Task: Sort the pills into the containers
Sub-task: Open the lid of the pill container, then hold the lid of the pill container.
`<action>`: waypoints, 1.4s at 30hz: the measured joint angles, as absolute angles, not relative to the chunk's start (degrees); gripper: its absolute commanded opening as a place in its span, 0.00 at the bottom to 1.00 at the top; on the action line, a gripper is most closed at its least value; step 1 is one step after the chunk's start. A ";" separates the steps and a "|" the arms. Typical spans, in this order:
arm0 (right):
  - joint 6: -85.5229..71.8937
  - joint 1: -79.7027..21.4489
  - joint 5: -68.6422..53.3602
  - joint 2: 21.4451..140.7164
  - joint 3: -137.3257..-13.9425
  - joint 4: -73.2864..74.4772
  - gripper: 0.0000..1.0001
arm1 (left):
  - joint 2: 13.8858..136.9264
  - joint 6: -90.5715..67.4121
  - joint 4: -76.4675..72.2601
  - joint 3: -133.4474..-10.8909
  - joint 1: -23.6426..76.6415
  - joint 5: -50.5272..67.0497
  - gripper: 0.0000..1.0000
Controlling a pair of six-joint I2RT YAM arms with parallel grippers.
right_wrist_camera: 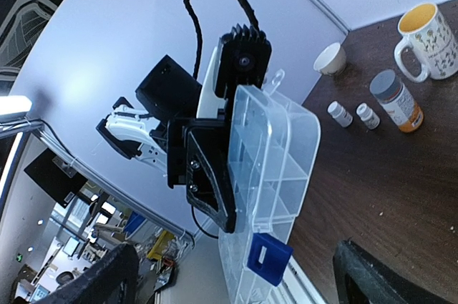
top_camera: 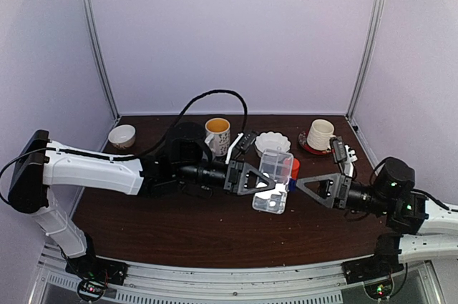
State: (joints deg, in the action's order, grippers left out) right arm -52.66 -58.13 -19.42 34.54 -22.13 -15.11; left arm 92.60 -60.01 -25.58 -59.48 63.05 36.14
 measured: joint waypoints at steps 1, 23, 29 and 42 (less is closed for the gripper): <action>-52.45 -58.13 -19.14 34.17 -22.13 -14.57 1.00 | 92.60 -60.01 -25.65 -59.46 63.05 36.12 0.20; -51.22 -57.19 -17.37 32.27 -22.11 -9.78 0.65 | 90.39 -59.99 -25.63 -56.25 62.30 34.72 0.20; -52.58 -57.17 -19.53 34.85 -21.71 -15.79 0.69 | 90.19 -60.58 -26.89 -56.21 62.30 34.81 0.20; -55.51 -57.12 -24.82 43.79 -21.82 -25.12 0.20 | 90.19 -61.63 -29.61 -54.92 62.30 35.16 0.21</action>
State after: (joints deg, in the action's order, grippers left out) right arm -55.51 -57.12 -24.82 43.79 -21.82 -25.12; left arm 90.19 -61.63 -29.61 -54.92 62.30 35.16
